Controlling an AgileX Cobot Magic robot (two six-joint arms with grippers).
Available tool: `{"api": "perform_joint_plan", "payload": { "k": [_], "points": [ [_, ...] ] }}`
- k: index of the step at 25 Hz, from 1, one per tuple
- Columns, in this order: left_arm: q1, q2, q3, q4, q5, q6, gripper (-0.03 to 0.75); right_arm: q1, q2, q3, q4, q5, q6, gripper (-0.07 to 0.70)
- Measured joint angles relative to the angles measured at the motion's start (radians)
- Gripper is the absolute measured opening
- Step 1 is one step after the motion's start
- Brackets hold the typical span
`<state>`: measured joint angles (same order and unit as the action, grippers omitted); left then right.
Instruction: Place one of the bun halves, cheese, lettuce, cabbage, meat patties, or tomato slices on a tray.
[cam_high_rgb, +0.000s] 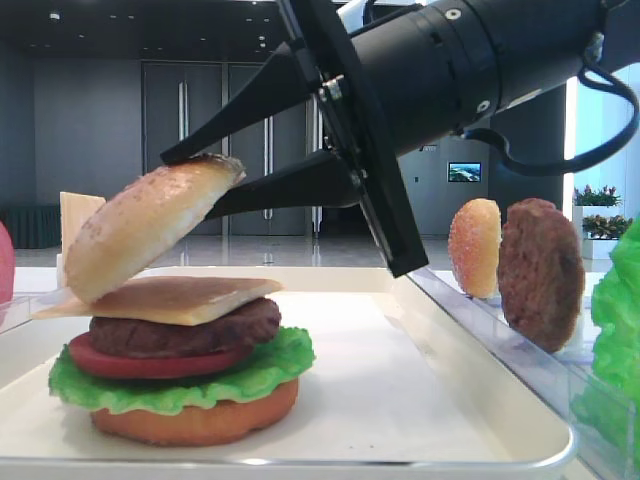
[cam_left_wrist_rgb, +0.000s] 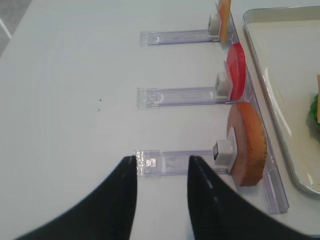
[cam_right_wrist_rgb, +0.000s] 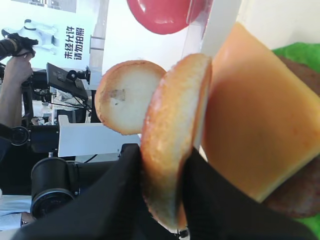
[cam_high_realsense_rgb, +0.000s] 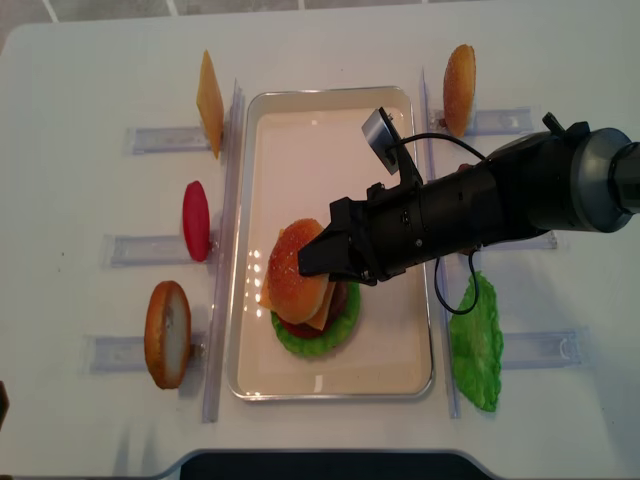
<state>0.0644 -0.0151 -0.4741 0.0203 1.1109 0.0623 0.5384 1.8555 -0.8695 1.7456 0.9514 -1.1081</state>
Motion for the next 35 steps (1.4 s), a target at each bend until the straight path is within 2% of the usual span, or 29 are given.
{"api": "perform_joint_plan", "payload": {
  "k": [9,15,19,22,29,35],
  "points": [
    [0.000,0.000,0.000,0.000,0.000,0.000,0.265,0.000,0.000,0.000,-0.011,-0.019,0.000,0.326],
    [0.000,0.000,0.000,0.000,0.000,0.000,0.265,0.000,0.000,0.000,-0.067,-0.022,0.000,0.439],
    [0.000,0.000,0.000,0.000,0.000,0.000,0.265,0.000,-0.001,0.000,-0.086,-0.034,0.000,0.466],
    [0.000,0.000,0.000,0.000,0.000,0.000,0.265,0.000,-0.029,0.000,-0.124,-0.082,0.010,0.470],
    [0.000,0.000,0.000,0.000,0.000,0.000,0.265,0.000,-0.145,0.001,-0.288,-0.241,0.111,0.472],
    [0.000,0.000,0.000,0.000,0.000,0.000,0.265,0.000,-0.241,0.001,-0.507,-0.364,0.218,0.472]
  ]
}}
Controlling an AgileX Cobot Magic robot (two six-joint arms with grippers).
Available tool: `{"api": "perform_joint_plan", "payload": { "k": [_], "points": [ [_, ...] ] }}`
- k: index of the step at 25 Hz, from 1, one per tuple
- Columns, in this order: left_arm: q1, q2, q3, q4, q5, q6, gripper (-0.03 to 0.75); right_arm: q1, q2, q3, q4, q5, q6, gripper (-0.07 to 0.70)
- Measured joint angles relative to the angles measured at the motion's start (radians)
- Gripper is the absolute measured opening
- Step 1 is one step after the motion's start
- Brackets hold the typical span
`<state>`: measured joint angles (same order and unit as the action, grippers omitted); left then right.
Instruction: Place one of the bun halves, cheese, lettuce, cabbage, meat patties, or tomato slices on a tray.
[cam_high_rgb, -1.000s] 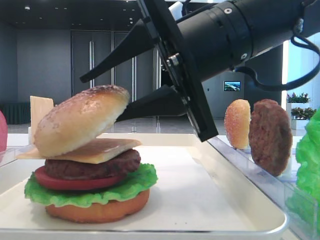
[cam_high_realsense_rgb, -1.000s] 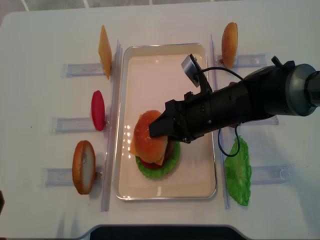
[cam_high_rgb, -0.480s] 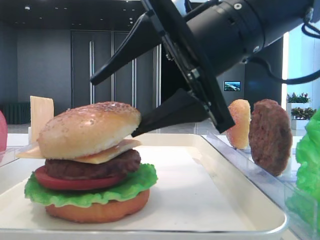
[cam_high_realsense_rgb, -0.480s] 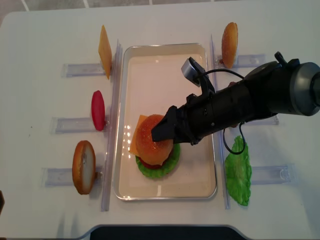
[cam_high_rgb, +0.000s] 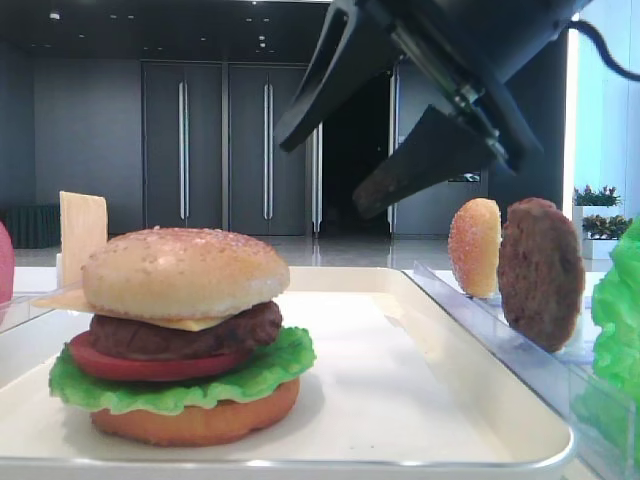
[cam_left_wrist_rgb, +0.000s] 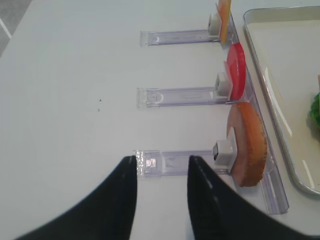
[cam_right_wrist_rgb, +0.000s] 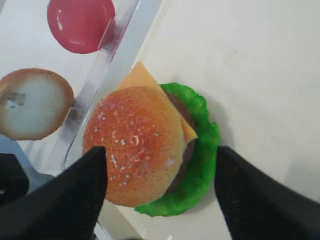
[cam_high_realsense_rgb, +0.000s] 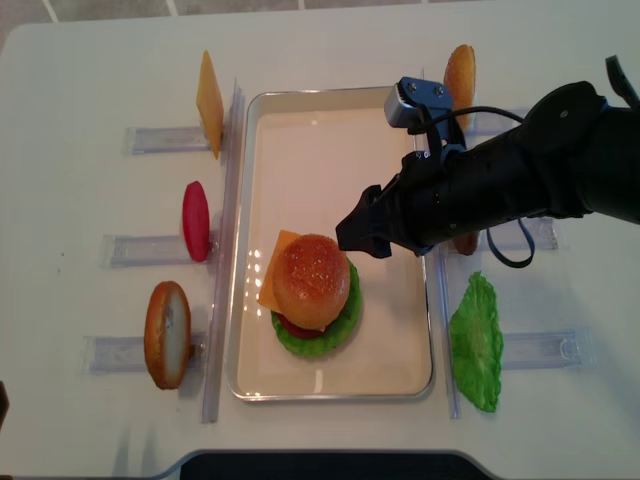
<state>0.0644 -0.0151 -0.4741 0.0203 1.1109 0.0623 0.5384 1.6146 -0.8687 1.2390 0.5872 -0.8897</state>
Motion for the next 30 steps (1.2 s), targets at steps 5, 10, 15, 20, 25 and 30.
{"api": "perform_joint_plan", "payload": {
  "k": [5,10,15,20,25,30],
  "points": [
    [0.000,0.000,0.000,0.000,0.000,0.000,0.265,0.000,-0.144,0.000,-0.210,0.001,0.058,0.472],
    [0.000,0.000,0.000,0.000,0.000,0.000,0.265,-0.019,-0.300,-0.003,-0.638,0.070,0.395,0.472],
    [0.000,0.000,0.000,0.004,0.000,0.000,0.265,-0.139,-0.399,-0.071,-1.093,0.319,0.812,0.448],
    [0.000,0.000,0.000,0.005,0.000,0.000,0.265,-0.320,-0.441,-0.146,-1.364,0.544,1.005,0.413],
    [0.000,0.000,0.000,0.006,0.000,0.000,0.265,-0.501,-0.461,-0.159,-1.420,0.616,1.041,0.408],
    [0.000,0.000,0.000,0.006,0.000,-0.001,0.265,-0.539,-0.461,-0.159,-1.417,0.634,1.045,0.408]
  ]
}}
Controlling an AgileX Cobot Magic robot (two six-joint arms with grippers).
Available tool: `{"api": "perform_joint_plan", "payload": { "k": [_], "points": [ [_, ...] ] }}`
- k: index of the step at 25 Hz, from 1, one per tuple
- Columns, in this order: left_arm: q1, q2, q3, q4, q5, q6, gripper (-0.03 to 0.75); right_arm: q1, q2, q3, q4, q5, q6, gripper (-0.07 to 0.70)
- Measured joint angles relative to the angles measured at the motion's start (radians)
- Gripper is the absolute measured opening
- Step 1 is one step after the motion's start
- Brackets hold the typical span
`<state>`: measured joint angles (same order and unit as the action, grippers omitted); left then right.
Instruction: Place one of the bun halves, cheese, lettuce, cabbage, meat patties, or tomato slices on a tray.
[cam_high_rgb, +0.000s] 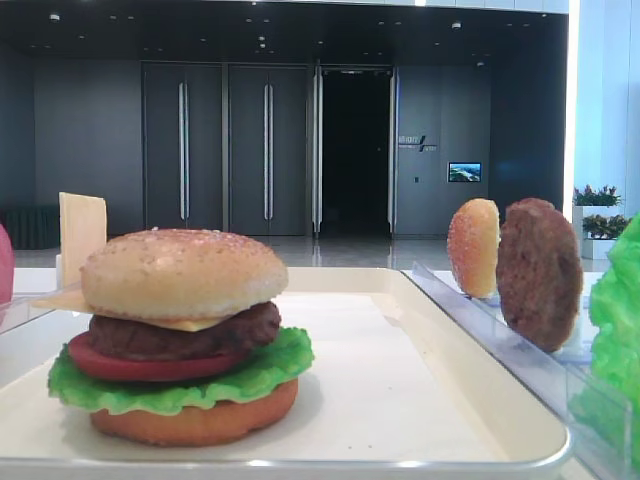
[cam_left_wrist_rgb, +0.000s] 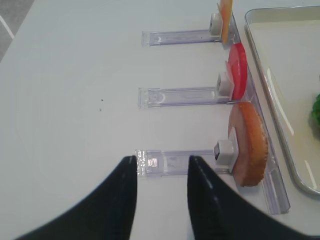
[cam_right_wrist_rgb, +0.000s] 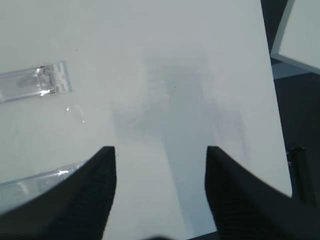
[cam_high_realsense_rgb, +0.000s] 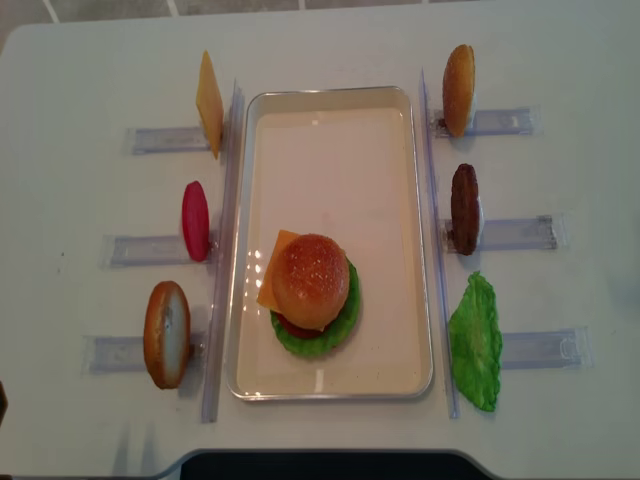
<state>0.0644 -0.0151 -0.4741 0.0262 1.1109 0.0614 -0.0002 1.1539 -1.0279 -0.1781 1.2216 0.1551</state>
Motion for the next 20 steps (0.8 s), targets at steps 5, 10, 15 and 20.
{"api": "perform_joint_plan", "payload": {
  "k": [5,10,15,20],
  "points": [
    [0.000,0.000,0.000,0.001,0.000,-0.004,0.265,0.000,-0.006,0.000,0.015,0.000,0.000,0.407],
    [0.000,0.000,0.000,0.001,0.000,-0.004,0.265,0.000,-0.074,0.000,0.017,0.001,0.006,0.400],
    [0.000,0.000,0.000,0.001,0.000,-0.004,0.265,0.000,-0.206,0.000,0.028,0.001,0.007,0.400],
    [0.000,0.000,0.000,0.001,0.000,-0.004,0.265,0.000,-0.409,0.075,0.050,-0.002,0.007,0.398]
  ]
}}
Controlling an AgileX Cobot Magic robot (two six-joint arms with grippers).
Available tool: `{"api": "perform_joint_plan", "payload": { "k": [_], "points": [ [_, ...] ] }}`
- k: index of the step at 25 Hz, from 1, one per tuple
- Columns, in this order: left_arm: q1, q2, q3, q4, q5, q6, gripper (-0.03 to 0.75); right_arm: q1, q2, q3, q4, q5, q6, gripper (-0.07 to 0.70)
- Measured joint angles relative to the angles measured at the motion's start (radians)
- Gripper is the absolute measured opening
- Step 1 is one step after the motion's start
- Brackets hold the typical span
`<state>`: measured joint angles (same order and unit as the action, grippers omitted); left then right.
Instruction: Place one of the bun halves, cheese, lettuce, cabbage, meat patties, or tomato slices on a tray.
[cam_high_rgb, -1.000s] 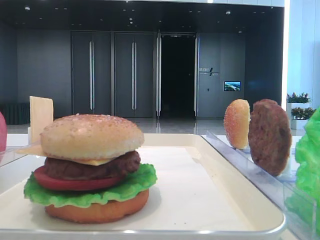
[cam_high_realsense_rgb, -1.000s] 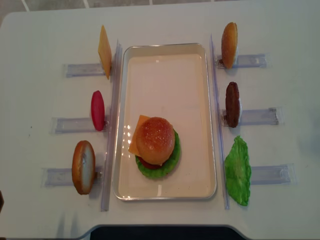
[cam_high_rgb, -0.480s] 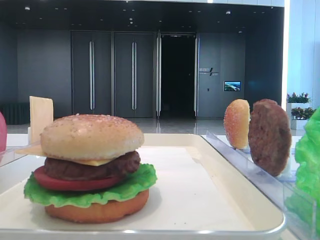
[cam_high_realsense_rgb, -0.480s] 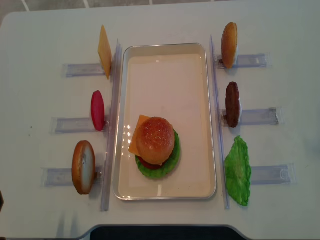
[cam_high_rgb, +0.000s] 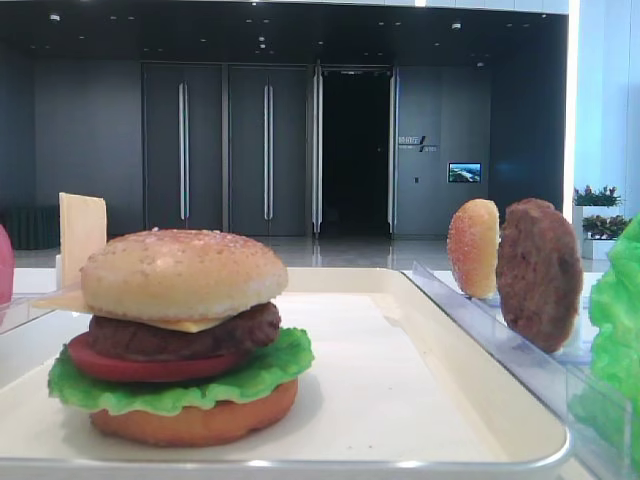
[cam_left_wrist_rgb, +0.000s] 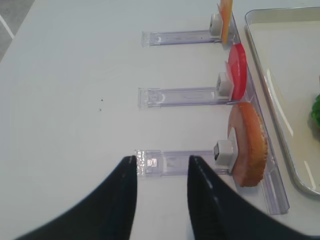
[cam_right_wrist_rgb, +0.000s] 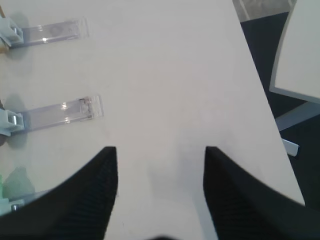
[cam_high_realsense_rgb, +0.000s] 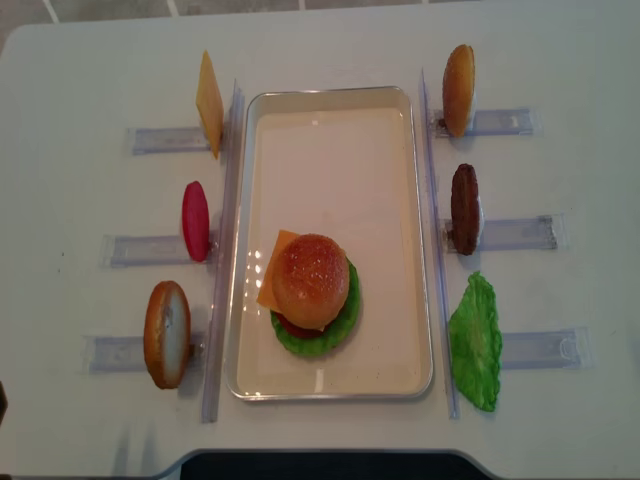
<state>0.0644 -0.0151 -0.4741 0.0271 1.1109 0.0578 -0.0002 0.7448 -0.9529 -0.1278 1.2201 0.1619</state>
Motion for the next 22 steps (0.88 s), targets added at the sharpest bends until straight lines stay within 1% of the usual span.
{"api": "perform_joint_plan", "payload": {
  "k": [7,13,16,19,22],
  "points": [
    [0.000,0.000,0.000,0.000,0.000,0.000,0.265,0.000,-0.313,0.234,0.001,-0.038,0.000,0.395],
    [0.000,0.000,0.000,0.000,0.000,0.000,0.265,0.000,-0.554,0.389,0.002,-0.046,-0.030,0.361],
    [0.000,0.000,0.000,0.000,0.000,0.000,0.265,0.000,-0.655,0.417,0.006,-0.057,-0.037,0.336],
    [0.000,0.000,0.000,0.000,0.000,0.000,0.265,0.000,-0.733,0.419,0.006,-0.069,-0.044,0.311],
    [0.000,0.000,0.000,0.000,0.000,0.000,0.265,0.000,-0.751,0.433,0.006,-0.088,-0.048,0.293]
  ]
}}
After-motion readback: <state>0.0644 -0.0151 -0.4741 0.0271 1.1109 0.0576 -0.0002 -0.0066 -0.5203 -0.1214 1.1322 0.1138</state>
